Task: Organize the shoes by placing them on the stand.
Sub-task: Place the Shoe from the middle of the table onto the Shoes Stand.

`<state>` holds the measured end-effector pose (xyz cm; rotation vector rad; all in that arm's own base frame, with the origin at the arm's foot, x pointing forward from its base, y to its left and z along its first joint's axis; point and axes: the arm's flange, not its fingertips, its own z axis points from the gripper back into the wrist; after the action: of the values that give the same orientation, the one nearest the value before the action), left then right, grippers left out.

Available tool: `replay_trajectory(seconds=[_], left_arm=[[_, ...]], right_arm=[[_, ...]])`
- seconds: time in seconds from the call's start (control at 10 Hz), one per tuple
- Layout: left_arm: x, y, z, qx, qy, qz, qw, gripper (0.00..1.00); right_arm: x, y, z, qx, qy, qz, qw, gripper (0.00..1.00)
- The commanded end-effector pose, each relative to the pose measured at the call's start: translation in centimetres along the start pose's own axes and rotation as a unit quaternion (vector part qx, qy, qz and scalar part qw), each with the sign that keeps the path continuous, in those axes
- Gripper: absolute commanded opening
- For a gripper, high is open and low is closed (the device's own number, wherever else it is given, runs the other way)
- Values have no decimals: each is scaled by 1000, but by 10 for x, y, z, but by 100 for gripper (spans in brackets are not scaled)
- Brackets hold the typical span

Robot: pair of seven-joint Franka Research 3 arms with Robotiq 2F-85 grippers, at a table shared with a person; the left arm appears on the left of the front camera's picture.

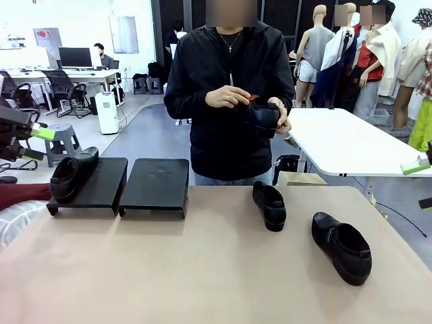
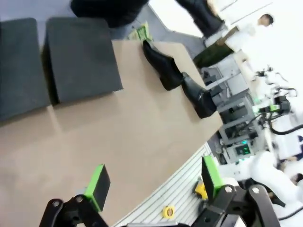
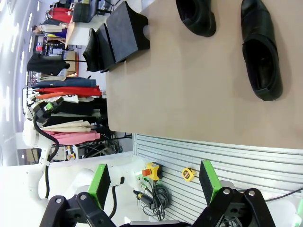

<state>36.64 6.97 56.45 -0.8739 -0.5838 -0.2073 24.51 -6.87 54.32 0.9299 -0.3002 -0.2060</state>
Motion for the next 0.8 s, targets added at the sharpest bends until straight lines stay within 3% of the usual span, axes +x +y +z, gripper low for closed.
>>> replay_trajectory(seconds=[0.0,0.7], left_arm=[[-9,5,27,-20,39,-42,998,100],[-9,5,27,-20,39,-42,998,100]], right_arm=[[2,4,1,17,-3,5,1000,100],[2,4,1,17,-3,5,1000,100]])
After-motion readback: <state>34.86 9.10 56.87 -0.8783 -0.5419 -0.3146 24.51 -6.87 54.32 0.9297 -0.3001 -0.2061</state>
